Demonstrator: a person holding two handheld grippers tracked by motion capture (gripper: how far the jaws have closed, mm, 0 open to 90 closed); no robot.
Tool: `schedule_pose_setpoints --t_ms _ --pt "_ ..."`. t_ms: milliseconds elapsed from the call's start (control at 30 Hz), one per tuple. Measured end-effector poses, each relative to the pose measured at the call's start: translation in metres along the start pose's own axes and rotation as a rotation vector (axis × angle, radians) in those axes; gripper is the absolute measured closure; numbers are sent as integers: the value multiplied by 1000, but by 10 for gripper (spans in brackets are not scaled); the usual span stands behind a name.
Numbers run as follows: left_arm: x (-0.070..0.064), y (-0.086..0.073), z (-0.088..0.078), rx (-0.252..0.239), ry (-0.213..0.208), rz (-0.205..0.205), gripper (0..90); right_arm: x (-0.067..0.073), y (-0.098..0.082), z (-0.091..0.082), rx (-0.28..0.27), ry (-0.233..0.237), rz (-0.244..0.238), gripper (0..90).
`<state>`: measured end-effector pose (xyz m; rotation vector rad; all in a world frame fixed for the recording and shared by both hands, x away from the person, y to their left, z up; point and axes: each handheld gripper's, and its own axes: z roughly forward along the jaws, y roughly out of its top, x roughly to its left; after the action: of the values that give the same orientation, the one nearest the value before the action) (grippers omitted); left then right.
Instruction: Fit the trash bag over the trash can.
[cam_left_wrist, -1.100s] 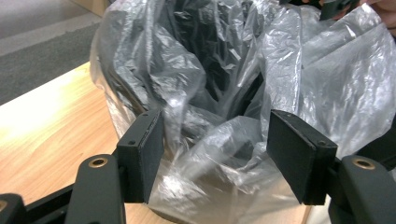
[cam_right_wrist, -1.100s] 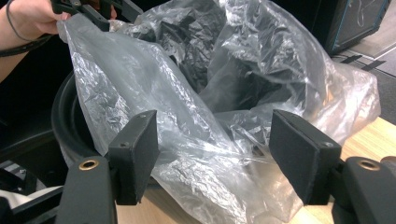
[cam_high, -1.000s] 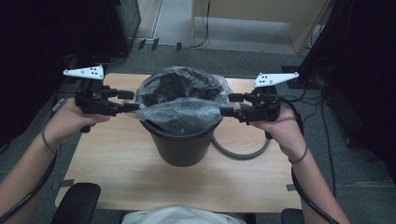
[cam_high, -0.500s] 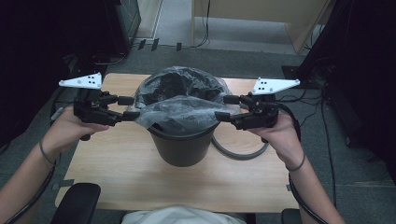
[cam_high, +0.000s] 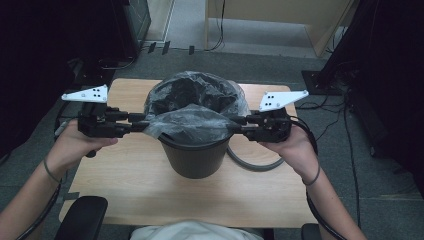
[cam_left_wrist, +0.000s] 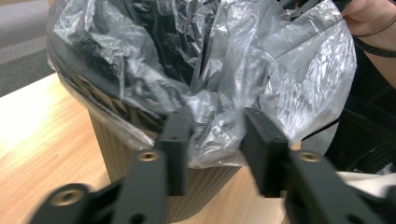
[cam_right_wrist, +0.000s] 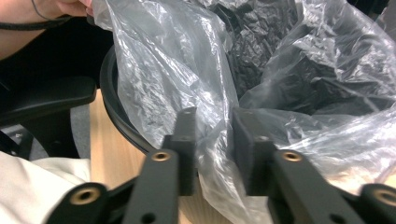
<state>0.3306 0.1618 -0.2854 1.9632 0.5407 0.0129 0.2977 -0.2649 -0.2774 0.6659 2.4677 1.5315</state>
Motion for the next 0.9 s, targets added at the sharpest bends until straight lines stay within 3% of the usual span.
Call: schedule_pose_setpoints --t_ms 133,200,400,533,633,733,767,900 --pt "-2 0 -1 9 15 10 789 1 0 -1 -3 -9 7 831" --pt "-4 1 -2 10 7 13 825 0 1 -4 -18 7 47 853" --pt "-10 1 -6 2 -11 23 839 2 -1 -12 -27 27 56 864" --pt "-12 -5 -3 20 -36 39 837 6 -6 -13 9 62 40 866" --pt "-12 -6 -3 22 -45 35 833 5 -7 -14 6 91 54 871" --pt "-13 -6 -4 26 -46 33 752 6 -7 -15 13 81 46 860" --pt "-14 -4 -7 3 -37 41 671 6 -7 -18 6 70 40 709" --pt "-16 1 -19 -53 -39 41 549 9 -6 -26 -8 30 10 609"
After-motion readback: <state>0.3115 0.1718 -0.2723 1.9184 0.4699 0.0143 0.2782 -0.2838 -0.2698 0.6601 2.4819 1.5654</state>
